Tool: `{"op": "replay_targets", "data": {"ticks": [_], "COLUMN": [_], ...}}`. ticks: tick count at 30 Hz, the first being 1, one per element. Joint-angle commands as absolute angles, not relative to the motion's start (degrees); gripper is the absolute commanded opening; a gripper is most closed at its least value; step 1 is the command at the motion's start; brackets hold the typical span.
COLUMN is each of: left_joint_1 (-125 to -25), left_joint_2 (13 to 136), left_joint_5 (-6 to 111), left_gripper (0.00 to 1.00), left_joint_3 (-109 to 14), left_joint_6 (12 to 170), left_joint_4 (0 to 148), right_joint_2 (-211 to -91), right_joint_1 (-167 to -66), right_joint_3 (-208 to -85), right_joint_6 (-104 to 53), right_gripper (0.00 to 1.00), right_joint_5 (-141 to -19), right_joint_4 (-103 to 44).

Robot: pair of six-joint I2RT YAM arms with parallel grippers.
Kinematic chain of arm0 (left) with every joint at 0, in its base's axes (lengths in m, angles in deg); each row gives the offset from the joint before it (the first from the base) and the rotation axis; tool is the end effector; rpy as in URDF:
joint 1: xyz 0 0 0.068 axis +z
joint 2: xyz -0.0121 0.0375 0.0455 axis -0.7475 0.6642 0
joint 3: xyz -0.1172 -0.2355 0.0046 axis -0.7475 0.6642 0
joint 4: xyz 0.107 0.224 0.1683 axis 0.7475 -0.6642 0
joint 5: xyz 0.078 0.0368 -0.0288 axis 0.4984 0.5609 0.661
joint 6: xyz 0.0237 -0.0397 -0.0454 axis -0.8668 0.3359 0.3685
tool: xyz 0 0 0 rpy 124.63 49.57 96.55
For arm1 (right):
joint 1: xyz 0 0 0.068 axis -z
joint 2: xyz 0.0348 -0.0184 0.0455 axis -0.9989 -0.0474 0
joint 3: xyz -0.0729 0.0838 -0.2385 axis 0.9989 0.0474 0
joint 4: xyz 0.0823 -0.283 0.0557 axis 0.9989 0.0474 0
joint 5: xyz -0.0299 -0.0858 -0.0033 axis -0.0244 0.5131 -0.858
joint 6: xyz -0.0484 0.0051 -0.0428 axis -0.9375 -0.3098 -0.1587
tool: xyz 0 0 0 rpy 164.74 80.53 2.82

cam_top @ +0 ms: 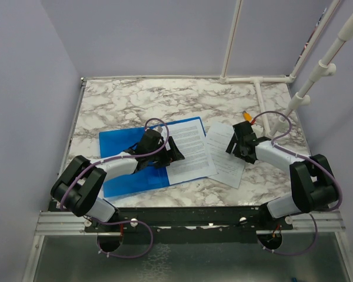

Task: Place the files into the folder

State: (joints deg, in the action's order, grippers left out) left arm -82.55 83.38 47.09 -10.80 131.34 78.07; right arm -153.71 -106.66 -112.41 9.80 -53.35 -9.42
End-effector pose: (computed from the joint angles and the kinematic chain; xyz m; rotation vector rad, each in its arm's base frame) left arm 0.2559 -0.1879 0.1048 -0.2552 2.5159 -0.9641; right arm 0.2887 0.0843 0.1102 0.6041 2.5018 -0.0460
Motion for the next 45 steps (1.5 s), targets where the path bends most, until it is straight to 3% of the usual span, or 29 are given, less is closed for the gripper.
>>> {"op": "replay_targets", "data": {"ticks": [1,8,15,34,45], "left_joint_1": [-82.74,-82.74,-82.74,-82.74,-82.68], "left_joint_2": [83.65,83.68,83.76,84.20,85.11], "left_joint_5": [48.68,48.65,48.85,49.27,49.54], "left_gripper": [0.88,0.88,0.88,0.88,0.88], "left_joint_3": [-10.20,-10.38,-10.14,-10.55,-11.27], "left_joint_6": [130.43,130.42,130.33,130.42,130.57], "left_joint_4": [76.08,76.02,76.08,76.28,76.61], "right_joint_2": [-155.92,-155.71,-155.76,-142.53,-135.95], "right_joint_1": [-106.18,-106.09,-105.91,-105.74,-105.74], "right_joint_3": [-111.22,-110.22,-110.10,-118.55,-125.27], "right_joint_6": [10.80,10.66,10.62,5.26,0.45], "right_gripper": [0.77,0.43,0.02,0.00,0.00], "right_joint_5": [-53.22,-54.41,-54.96,-39.59,-40.11], "right_joint_4": [-10.97,-11.86,-11.66,-1.72,-1.55]}}
